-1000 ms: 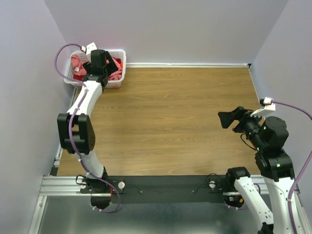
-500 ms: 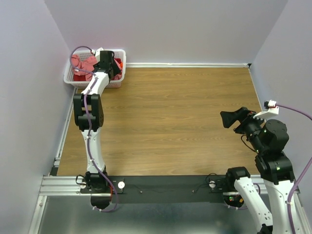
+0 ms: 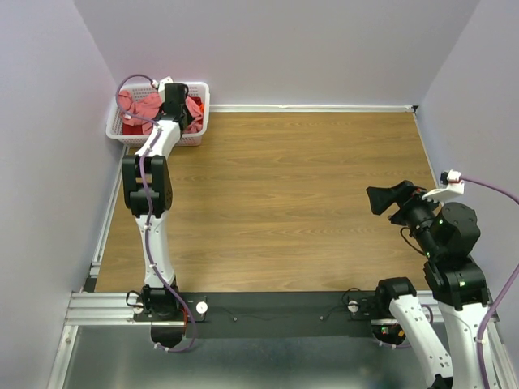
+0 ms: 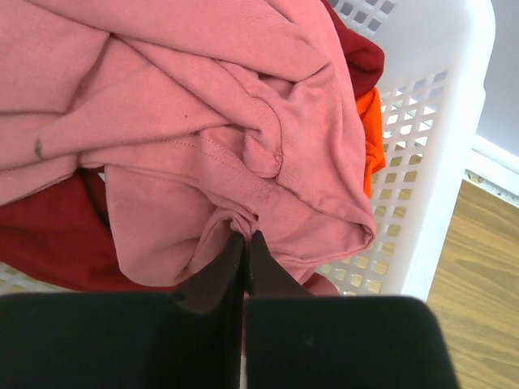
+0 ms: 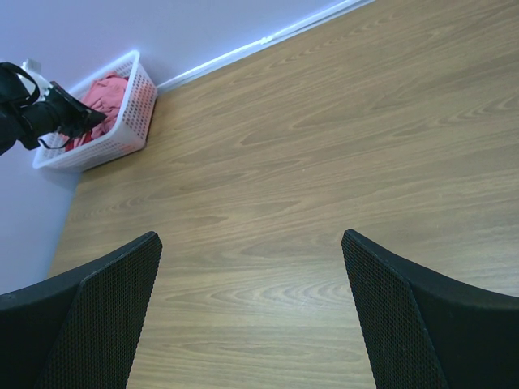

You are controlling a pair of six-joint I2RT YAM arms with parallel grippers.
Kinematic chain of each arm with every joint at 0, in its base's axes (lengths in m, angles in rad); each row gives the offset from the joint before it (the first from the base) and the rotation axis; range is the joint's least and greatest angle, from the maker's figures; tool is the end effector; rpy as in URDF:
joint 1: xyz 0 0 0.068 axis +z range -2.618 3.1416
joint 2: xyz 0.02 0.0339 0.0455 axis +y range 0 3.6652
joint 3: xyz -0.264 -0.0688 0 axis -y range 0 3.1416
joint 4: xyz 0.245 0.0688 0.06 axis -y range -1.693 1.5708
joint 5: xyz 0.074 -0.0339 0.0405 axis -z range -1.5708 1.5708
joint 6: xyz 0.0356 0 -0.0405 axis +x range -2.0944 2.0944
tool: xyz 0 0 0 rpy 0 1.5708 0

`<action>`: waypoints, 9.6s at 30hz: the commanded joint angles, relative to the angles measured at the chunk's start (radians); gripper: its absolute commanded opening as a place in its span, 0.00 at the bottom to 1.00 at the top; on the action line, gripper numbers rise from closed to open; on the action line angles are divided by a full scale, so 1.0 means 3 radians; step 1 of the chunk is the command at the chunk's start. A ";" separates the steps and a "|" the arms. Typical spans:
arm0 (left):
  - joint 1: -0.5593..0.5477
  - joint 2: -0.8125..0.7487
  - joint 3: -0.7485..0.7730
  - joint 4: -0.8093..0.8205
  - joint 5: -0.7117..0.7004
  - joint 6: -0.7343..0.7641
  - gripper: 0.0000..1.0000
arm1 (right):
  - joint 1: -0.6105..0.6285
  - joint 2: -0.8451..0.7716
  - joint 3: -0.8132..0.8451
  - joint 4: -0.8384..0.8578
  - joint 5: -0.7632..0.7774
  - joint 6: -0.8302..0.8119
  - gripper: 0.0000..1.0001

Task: Fold and stack the t-shirts
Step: Grab the tshirt from the pile, then move the tshirt to the center of the board, then flatten the tshirt out

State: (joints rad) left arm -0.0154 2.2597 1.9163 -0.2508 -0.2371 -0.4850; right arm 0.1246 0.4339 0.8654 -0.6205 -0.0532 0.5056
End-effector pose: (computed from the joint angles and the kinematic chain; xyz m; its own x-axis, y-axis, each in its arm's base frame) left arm 0.5288 0.0002 0.2305 -0.4115 -0.4469 -0.7943 -0.4199 0.8665 -0.2700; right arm 0.0846 0.0125 0.3609 -0.2483 0.4563 -0.8545 -0.0636 0.8725 0.4844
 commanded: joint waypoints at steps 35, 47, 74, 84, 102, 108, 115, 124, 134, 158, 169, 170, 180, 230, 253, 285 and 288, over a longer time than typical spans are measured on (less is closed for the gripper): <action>-0.2076 -0.2929 -0.0603 0.0565 0.1164 0.0006 0.00 | 0.0019 -0.0444 0.0419 0.0048 -0.0201 -0.0525 1.00; -0.1907 -0.3860 -0.3721 0.0611 -0.0114 -0.0699 0.15 | 0.0132 -0.0526 0.0005 -0.0023 -0.0620 -0.0259 1.00; -0.1114 -0.2468 -0.2730 0.0749 0.0867 -0.0040 0.69 | 0.1781 0.2918 0.0249 0.0038 -0.0167 -0.0238 0.93; -0.1222 -0.3798 -0.3928 0.0284 0.0249 -0.0229 0.77 | 0.2566 0.4295 0.1378 0.0095 0.0658 -0.1045 0.79; -0.1314 -0.4582 -0.4317 -0.0268 0.0105 -0.0587 0.76 | 0.2622 0.4909 0.1722 0.0161 0.0213 -0.1394 0.10; -0.1339 -0.4699 -0.4317 -0.0314 0.0166 -0.0531 0.75 | 0.2418 0.4710 0.1824 0.0161 0.0597 -0.1333 0.01; -0.1513 -0.4577 -0.4322 -0.0151 0.0401 -0.0444 0.71 | 0.1401 0.4403 0.1804 0.0166 0.0209 -0.1001 0.01; -0.2192 -0.3744 -0.4118 0.0146 0.0596 -0.0449 0.69 | 0.0899 0.4418 0.1416 0.0253 -0.0354 -0.0755 0.01; -0.2331 -0.2941 -0.3954 0.0151 0.0320 -0.0475 0.69 | 0.0858 0.4403 0.1339 0.0376 -0.0544 -0.0668 0.01; -0.3277 -0.1949 -0.3044 -0.0728 -0.0360 -0.0055 0.61 | 0.0822 0.4495 0.1344 0.0396 -0.0538 -0.0668 0.01; -0.3272 -0.1841 -0.3069 -0.0882 -0.0595 -0.0050 0.53 | 0.0781 0.4475 0.1319 0.0401 -0.0482 -0.0704 0.01; -0.3267 -0.1841 -0.3064 -0.0902 -0.0641 -0.0055 0.51 | 0.0776 0.4465 0.1308 0.0401 -0.0462 -0.0714 0.01; -0.3201 -0.1933 -0.3049 -0.1015 -0.0774 -0.0020 0.32 | 0.0689 0.4368 0.1247 0.0401 -0.0390 -0.0729 0.01; -0.2219 -0.2363 -0.3484 -0.0233 -0.0008 0.0333 0.34 | 0.0357 0.4122 0.1063 0.0401 -0.0502 -0.0607 0.01; -0.1912 -0.2455 -0.3371 -0.0222 -0.0038 0.0558 0.19 | 0.0357 0.4040 0.1027 0.0396 -0.0324 -0.0612 0.01; -0.1692 -0.2634 -0.3310 -0.0033 -0.0135 0.0430 0.00 | 0.0673 0.3774 0.1165 0.0483 0.0208 -0.0602 0.50; -0.1692 -0.2634 -0.3335 -0.0013 -0.0120 0.0446 0.00 | 0.0858 0.3948 0.1140 0.0565 0.0061 -0.0489 0.51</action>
State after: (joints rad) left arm -0.5240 1.4593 0.8936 -0.2832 -0.2893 -0.3668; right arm 0.3531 1.5558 1.2091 -0.4641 0.0608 0.3511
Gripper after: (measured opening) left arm 0.009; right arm 0.507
